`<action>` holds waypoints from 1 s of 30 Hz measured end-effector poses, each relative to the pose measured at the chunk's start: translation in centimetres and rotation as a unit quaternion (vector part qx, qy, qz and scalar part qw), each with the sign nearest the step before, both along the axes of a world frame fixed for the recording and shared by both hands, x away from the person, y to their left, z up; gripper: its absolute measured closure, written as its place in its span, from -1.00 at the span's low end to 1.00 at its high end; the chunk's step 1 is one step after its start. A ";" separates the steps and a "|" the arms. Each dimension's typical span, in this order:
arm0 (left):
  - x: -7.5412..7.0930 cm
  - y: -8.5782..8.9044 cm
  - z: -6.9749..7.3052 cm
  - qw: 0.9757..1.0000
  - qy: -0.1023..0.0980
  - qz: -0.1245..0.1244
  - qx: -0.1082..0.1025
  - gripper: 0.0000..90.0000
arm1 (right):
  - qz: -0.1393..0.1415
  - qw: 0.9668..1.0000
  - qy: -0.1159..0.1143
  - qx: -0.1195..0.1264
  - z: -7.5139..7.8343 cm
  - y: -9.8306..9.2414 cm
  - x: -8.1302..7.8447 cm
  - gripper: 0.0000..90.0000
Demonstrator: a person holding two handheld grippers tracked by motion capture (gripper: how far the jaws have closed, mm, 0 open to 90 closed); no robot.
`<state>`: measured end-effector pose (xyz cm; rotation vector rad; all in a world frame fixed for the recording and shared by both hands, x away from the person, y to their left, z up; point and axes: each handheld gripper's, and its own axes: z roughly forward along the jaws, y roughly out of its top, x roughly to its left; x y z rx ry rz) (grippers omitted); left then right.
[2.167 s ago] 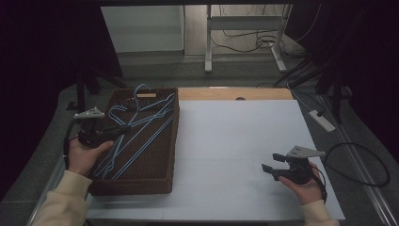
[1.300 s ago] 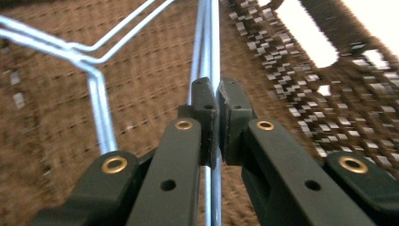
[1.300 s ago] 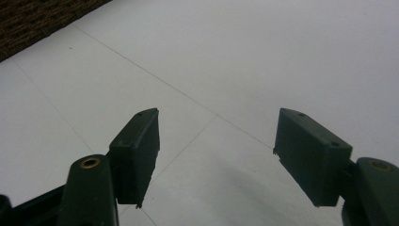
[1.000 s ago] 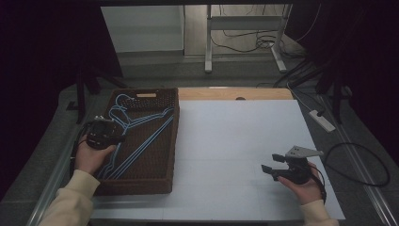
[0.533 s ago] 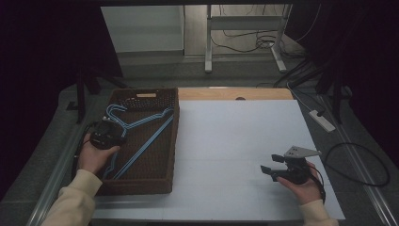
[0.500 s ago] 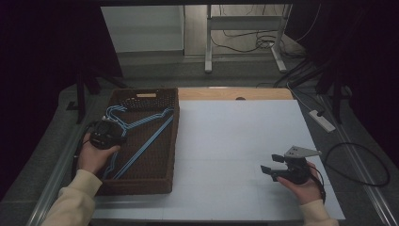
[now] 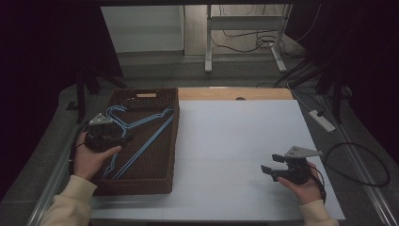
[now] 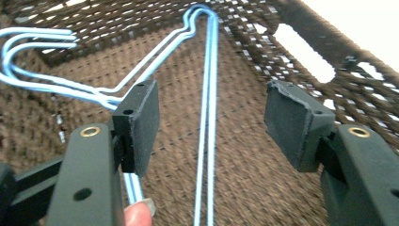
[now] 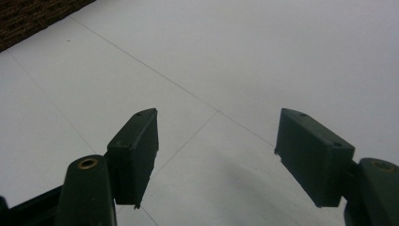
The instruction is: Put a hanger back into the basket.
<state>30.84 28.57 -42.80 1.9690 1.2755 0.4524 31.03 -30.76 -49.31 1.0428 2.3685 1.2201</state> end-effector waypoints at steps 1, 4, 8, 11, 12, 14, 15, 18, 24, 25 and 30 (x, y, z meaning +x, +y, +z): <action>-0.3 -0.1 0.1 1.000 -0.003 -0.005 -0.002 -0.18 | 0.000 1.000 0.000 0.000 0.0 0.0 0.0 -0.31; -1.2 -0.6 0.3 1.000 -0.011 -0.019 -0.013 -0.20 | -0.001 1.000 0.000 0.001 0.0 0.0 0.0 -0.31; -2.5 -1.4 0.5 0.999 -0.029 -0.034 -0.024 -0.21 | -0.001 1.000 -0.001 0.001 0.1 0.0 -0.1 -0.31; -3.4 -2.0 0.7 0.997 -0.041 -0.046 -0.038 -0.22 | -0.002 1.000 -0.001 0.002 0.1 0.0 -0.1 -0.31; -3.8 -2.3 0.8 0.997 -0.047 -0.051 -0.045 -0.23 | -0.002 1.000 -0.001 0.002 0.1 -0.1 -0.1 -0.31; -4.4 -2.8 0.8 0.996 -0.055 -0.058 -0.050 -0.23 | -0.002 1.000 -0.002 0.003 0.1 0.0 -0.1 -0.31; -4.7 -3.0 0.8 0.995 -0.059 -0.061 -0.052 -0.23 | -0.001 1.000 -0.002 0.003 0.1 0.0 -0.2 -0.31; -5.4 -3.8 0.7 0.994 -0.065 -0.071 -0.049 -0.24 | -0.001 1.000 -0.004 0.006 0.3 0.0 -0.3 -0.31; -6.8 -5.1 0.1 0.991 -0.082 -0.090 -0.050 -0.26 | 0.006 1.000 -0.012 0.013 0.7 0.2 -0.9 -0.31; -7.0 -5.3 0.0 0.991 -0.085 -0.092 -0.046 -0.27 | 0.007 1.000 -0.012 0.013 0.8 0.2 -1.0 -0.31; -7.7 -5.6 -0.7 0.991 -0.090 -0.089 -0.052 -0.28 | 0.010 1.000 -0.012 0.012 0.8 0.2 -1.6 -0.31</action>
